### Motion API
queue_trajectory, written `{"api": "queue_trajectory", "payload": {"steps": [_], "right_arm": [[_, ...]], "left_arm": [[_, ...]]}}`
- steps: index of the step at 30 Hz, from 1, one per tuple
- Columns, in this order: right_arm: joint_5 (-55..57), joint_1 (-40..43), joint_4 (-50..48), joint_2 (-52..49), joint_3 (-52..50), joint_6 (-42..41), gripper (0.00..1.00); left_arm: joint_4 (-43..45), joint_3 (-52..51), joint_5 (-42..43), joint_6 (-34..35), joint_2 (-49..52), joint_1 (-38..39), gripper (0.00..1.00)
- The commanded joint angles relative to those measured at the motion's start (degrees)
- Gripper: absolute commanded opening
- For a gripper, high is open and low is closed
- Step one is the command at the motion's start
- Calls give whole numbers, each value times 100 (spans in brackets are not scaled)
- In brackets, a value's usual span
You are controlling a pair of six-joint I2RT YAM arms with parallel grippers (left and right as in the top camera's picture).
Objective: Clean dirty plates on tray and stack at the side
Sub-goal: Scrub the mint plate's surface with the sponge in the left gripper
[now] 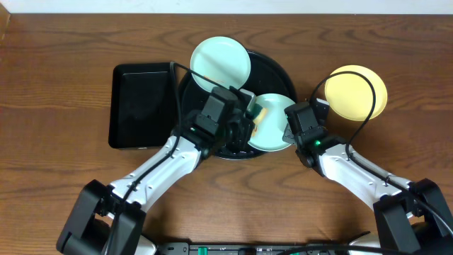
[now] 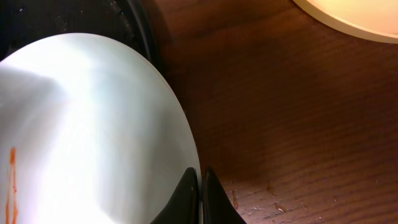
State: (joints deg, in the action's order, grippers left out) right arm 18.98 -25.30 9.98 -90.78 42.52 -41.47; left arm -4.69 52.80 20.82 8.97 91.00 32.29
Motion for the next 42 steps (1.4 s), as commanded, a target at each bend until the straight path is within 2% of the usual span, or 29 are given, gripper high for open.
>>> {"api": "queue_trajectory", "payload": {"steps": [1, 3, 12, 15, 42], "right_arm": [[68, 11, 2, -37, -81, -87, 1], [68, 11, 2, -37, -81, -87, 1], [68, 11, 2, -37, -81, -63, 1], [68, 11, 2, -37, -81, -44, 1], [66, 11, 4, -37, -81, -2, 1]], "left_arm": [[81, 144, -564, -35, 13, 131, 8], [129, 144, -748, -35, 48, 173, 8], [656, 144, -625, -28, 612, 181, 8], [680, 144, -433, -24, 767, 181, 8], [975, 144, -522, -11, 1362, 374, 8]]}}
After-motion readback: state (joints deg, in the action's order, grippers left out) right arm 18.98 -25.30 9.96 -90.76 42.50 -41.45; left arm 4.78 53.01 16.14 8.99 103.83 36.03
